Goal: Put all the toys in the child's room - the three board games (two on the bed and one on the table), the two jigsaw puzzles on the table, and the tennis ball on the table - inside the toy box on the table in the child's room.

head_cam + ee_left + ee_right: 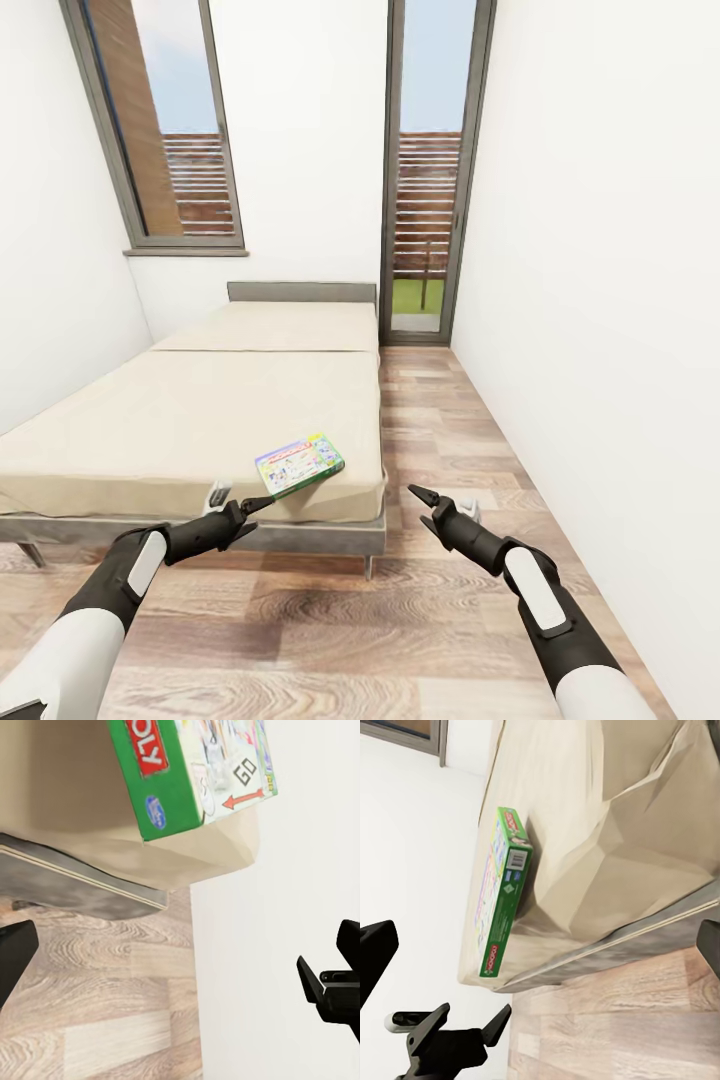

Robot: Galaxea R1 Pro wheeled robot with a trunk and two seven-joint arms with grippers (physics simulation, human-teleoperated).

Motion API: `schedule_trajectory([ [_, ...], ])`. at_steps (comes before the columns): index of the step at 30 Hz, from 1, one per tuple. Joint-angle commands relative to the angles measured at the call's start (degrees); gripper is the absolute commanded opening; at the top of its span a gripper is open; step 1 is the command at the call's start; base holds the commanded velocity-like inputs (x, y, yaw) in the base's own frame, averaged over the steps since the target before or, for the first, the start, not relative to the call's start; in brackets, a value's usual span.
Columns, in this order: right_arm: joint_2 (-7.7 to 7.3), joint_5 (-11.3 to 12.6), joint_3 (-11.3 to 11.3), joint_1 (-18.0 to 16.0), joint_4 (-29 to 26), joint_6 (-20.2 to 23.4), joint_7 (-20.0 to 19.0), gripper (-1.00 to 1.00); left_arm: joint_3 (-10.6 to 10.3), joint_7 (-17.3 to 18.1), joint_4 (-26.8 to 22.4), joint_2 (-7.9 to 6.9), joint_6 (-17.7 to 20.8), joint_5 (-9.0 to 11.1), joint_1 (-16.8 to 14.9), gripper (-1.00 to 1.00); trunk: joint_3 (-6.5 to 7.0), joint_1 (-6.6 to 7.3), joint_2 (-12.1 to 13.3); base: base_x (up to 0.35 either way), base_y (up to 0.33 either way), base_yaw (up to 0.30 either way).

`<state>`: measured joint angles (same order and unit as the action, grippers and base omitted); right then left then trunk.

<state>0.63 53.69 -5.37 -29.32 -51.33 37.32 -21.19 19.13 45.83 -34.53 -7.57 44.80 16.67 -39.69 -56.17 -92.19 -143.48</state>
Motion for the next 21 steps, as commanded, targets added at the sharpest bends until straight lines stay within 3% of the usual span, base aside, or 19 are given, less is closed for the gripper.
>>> schedule_trajectory([
  [1,0.07,0.1,-0.26,-0.04,0.0,0.47,-0.08,1.0,0.15,0.14,0.01,0.01,0.29,0.04,-0.04,1.0,-0.06,0.0,-0.02,0.174,0.013,0.0],
  [8,0.07,0.07,-0.26,-0.04,0.0,0.47,-0.08,1.0,0.21,0.14,0.04,-0.04,0.29,-0.03,-0.04,1.0,-0.06,0.0,-0.02,0.145,0.013,0.0],
  [21,0.08,0.08,-0.26,-0.04,0.57,0.47,-0.08,1.0,0.46,0.14,0.03,-0.03,0.29,-0.06,-0.04,1.0,-0.06,0.0,-0.02,0.018,0.001,0.0],
])
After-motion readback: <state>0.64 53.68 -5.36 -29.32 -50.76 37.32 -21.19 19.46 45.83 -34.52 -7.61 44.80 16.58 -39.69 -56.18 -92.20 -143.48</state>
